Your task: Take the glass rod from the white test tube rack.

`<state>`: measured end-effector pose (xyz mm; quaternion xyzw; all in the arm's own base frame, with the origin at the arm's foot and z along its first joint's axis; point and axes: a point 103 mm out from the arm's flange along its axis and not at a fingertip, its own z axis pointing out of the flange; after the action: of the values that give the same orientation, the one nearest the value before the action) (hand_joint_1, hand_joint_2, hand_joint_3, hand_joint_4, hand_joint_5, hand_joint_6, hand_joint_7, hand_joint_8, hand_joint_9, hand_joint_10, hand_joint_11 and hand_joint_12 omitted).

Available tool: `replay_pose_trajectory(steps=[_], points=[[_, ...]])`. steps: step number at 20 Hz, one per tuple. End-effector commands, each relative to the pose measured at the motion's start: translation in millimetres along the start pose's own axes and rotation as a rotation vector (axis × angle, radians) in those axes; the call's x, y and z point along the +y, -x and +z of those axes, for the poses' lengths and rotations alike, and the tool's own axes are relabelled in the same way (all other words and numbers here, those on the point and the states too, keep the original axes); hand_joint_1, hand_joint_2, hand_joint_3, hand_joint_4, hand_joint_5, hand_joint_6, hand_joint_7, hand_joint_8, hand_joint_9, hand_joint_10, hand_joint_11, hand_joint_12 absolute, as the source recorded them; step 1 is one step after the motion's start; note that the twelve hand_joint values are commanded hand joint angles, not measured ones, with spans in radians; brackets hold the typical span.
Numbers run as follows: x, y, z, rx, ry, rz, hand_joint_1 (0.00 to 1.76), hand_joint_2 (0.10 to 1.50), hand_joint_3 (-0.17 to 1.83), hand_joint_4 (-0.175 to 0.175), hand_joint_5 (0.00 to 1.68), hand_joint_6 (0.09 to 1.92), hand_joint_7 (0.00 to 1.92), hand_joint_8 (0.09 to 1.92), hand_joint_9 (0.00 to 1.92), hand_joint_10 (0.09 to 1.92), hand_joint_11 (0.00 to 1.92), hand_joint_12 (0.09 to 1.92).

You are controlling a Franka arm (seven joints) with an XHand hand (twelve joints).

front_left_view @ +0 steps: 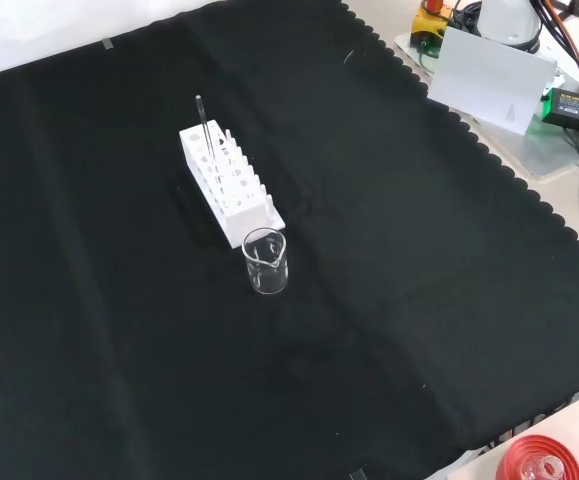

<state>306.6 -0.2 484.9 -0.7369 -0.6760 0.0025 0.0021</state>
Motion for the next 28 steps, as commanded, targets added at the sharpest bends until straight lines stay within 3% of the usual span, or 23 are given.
replay_pose_trajectory(steps=[1,15,20,28], points=[[0.2,0.3,0.2,-0.005,0.005,0.001,0.85,0.59,0.62,-0.042,0.05,0.12,0.0,0.41,0.0,0.65,0.0,0.96],[0.3,4.2,5.3,-0.003,0.009,0.005,0.82,0.68,0.47,-0.043,0.1,0.09,0.0,0.41,0.0,0.68,0.0,0.99],[1.9,1.8,10.4,-0.007,0.008,-0.001,0.8,0.71,0.44,-0.072,0.23,0.09,0.0,0.54,0.02,0.83,0.0,1.13],[5.0,3.4,15.6,0.006,-0.003,-0.008,0.77,0.72,0.44,-0.079,0.27,0.09,0.05,0.68,0.08,0.87,0.0,1.28]])
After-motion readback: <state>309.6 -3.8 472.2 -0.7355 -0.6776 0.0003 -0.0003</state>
